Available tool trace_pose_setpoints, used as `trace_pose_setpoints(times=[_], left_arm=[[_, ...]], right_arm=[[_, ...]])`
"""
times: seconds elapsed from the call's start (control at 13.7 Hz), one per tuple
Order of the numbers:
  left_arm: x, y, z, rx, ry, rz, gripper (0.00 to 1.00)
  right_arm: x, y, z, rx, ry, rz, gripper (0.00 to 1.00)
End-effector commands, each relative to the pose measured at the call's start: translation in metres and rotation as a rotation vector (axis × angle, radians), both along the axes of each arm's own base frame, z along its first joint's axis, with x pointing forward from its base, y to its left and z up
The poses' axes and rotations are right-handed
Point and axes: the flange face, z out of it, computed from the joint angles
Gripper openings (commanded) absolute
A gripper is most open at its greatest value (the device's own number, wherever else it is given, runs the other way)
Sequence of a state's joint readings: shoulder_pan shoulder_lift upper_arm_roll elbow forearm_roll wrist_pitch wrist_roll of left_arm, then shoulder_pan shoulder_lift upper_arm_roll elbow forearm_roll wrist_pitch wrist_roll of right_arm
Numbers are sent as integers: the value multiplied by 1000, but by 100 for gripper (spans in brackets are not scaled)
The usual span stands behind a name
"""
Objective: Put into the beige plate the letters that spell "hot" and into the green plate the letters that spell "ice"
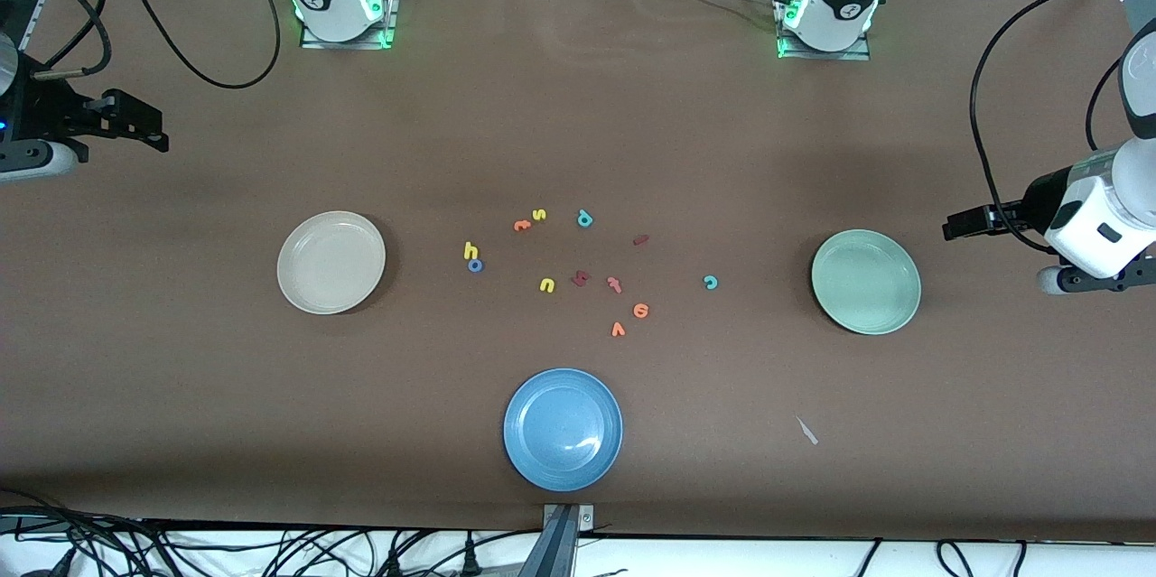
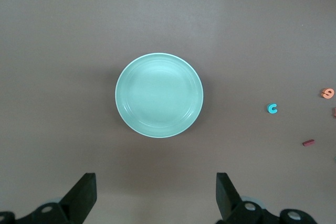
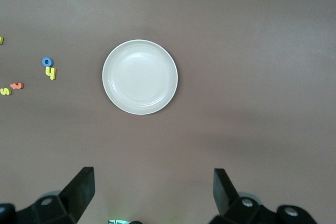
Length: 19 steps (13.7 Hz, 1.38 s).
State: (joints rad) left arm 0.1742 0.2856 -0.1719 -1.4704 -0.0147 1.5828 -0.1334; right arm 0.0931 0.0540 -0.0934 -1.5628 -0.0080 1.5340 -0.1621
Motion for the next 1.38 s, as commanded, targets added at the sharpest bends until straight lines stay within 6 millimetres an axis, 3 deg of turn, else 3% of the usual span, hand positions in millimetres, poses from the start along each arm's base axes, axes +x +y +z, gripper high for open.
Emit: trace_pose_setpoints(times=[0.0, 1.31], left_arm=[[-2, -3, 0, -30, 8, 6, 100], [-2, -2, 0, -28, 6, 6, 100]], right_arm=[[-5, 0, 9, 7, 6, -7, 100], [-2, -1, 11, 5, 0, -3, 100]])
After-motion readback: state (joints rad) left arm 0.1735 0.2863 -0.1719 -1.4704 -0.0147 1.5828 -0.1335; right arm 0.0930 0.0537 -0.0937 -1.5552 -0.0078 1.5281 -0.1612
